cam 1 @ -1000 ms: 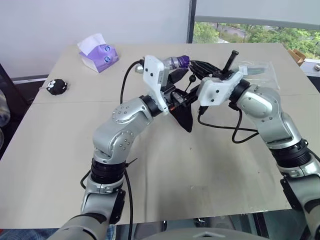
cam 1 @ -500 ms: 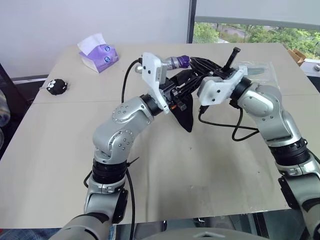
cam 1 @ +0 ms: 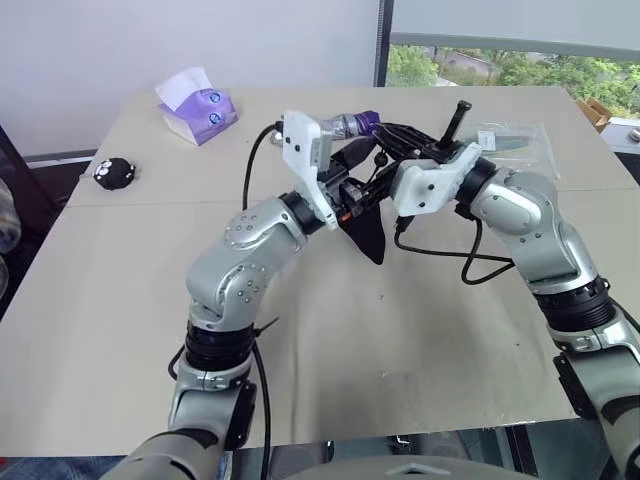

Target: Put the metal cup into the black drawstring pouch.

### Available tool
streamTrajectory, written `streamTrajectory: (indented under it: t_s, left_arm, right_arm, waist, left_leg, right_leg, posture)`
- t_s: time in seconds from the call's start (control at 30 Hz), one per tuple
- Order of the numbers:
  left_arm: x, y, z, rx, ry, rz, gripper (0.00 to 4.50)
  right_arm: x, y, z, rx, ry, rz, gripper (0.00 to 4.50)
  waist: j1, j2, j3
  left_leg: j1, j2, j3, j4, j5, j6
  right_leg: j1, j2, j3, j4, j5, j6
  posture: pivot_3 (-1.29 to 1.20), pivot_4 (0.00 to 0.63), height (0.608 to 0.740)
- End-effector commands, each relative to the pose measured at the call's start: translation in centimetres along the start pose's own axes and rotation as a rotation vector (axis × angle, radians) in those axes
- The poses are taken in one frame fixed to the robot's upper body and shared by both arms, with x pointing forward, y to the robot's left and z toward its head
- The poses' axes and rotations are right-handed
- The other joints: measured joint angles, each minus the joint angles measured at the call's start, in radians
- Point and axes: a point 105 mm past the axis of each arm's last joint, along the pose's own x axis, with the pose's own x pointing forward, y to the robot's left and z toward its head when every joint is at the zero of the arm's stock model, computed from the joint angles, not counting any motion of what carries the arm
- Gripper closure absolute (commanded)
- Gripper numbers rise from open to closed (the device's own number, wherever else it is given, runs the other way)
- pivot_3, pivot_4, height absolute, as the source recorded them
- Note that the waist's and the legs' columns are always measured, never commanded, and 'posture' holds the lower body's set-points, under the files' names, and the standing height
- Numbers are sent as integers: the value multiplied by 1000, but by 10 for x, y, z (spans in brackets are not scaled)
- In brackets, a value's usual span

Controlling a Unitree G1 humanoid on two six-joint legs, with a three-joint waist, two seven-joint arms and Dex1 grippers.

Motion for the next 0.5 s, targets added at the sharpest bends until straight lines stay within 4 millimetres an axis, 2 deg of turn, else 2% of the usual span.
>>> streamTrajectory:
  t_s: [0.03, 0.5]
  left_arm:
    - [-4, -11, 16, 29, -61, -40, 865]
    - [-12, -8, 16, 16, -56, -35, 865]
  right_arm:
    - [0, -8, 4, -15, -14, -26, 4500]
    - [-2, -10, -6, -11, 27, -53, 4500]
  waist:
    - [0, 0, 0]
    - [0, 0, 0]
  left_leg:
    - [0, 0, 0, 0, 0, 0]
    - [0, 0, 0, 0, 0, 0]
  right_leg:
    - [0, 0, 0, 0, 0, 0]
    - [0, 0, 0, 1, 0, 0]
  posture:
    - [0, 150, 740]
    - [0, 150, 740]
